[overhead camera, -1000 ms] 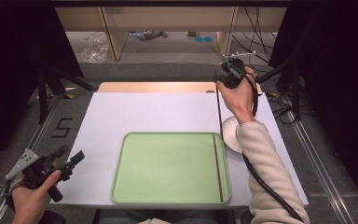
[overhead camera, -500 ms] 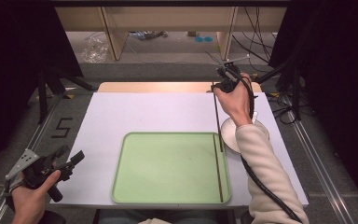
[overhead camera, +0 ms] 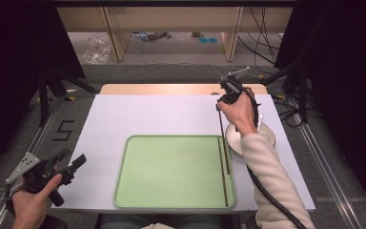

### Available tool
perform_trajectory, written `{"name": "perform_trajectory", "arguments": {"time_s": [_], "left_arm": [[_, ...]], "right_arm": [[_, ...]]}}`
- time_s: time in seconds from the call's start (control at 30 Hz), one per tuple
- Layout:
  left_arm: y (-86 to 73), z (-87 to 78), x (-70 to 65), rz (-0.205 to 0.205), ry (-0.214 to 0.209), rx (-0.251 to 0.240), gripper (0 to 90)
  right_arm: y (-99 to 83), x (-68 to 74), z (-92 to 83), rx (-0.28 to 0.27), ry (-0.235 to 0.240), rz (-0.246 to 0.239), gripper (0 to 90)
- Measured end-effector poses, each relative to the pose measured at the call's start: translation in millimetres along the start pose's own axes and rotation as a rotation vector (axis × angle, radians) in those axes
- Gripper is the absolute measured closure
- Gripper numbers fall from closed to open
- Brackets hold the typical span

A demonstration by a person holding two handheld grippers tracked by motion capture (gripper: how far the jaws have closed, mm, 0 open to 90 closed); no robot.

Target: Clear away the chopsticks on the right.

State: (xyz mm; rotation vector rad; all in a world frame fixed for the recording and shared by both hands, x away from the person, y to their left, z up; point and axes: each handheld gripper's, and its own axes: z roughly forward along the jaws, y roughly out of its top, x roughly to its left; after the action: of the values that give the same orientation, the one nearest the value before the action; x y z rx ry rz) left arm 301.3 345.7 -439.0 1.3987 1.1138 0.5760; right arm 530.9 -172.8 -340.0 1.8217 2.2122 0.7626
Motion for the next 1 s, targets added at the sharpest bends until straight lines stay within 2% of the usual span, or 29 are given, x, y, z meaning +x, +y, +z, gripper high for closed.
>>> {"name": "perform_trajectory", "arguments": {"time_s": [0.03,0.07,0.1,0.13,0.17,0.23,0.3,0.33,0.5,0.63,0.67,0.7,0.83,0.9,0.93,0.97,1.0], "left_arm": [[-0.4,0.8,-0.3,-0.006,-0.006,-0.014,23.3],[0.2,-0.3,-0.2,0.001,0.002,0.002,23.3],[0.0,0.2,-0.5,-0.006,0.001,-0.005,23.3],[0.1,0.0,-0.3,-0.004,0.002,-0.002,23.3],[0.1,0.1,-0.3,-0.004,0.002,-0.002,23.3],[0.1,0.1,-0.4,-0.005,0.002,-0.002,23.3],[-0.3,0.7,-0.2,-0.005,-0.005,-0.012,23.3],[-0.2,0.3,0.0,-0.001,-0.004,-0.008,23.3],[-0.1,0.4,0.0,0.001,-0.005,-0.007,23.3],[-0.2,0.4,-0.2,-0.001,-0.005,-0.010,23.3],[0.2,-0.3,-0.8,-0.005,0.006,0.002,23.3],[0.1,0.0,-0.5,-0.003,0.002,-0.001,23.3],[-0.4,0.7,0.0,-0.001,-0.008,-0.012,23.3],[-0.1,0.5,-0.4,-0.003,-0.004,-0.008,23.3],[-0.4,0.8,-0.1,-0.001,-0.009,-0.014,23.3],[-0.3,0.7,0.0,0.000,-0.008,-0.012,23.2],[-0.4,0.8,-0.2,-0.002,-0.008,-0.013,23.3]], "right_arm": [[-1.1,1.3,1.3,0.036,-0.003,0.023,88.0],[-2.7,1.2,3.8,0.051,-0.003,0.032,88.0],[-4.4,0.4,6.3,0.051,-0.005,0.033,88.0],[-6.0,0.9,7.9,0.072,-0.011,0.055,88.0],[-8.0,-0.6,10.8,0.074,-0.009,0.047,88.0],[-11.6,-0.7,14.8,0.103,-0.012,0.075,88.0],[-15.4,-3.3,20.9,0.112,-0.015,0.075,88.0],[-16.9,-2.4,22.1,0.133,-0.019,0.100,88.0],[-25.2,-7.3,33.3,0.187,-0.031,0.102,87.9],[-31.4,-10.0,41.1,0.231,-0.032,0.125,87.9],[-33.1,-11.1,43.3,0.245,-0.040,0.130,87.9],[-34.7,-12.6,45.3,0.253,-0.037,0.117,87.9],[-40.7,-12.0,51.2,0.305,-0.072,0.180,87.9],[-44.2,-15.8,55.5,0.294,-0.077,0.156,87.9],[-45.1,-14.1,55.7,0.326,-0.085,0.200,87.8],[-47.3,-16.4,57.6,0.330,-0.094,0.171,87.8],[-48.1,-14.9,59.4,0.336,-0.089,0.209,87.8]]}}
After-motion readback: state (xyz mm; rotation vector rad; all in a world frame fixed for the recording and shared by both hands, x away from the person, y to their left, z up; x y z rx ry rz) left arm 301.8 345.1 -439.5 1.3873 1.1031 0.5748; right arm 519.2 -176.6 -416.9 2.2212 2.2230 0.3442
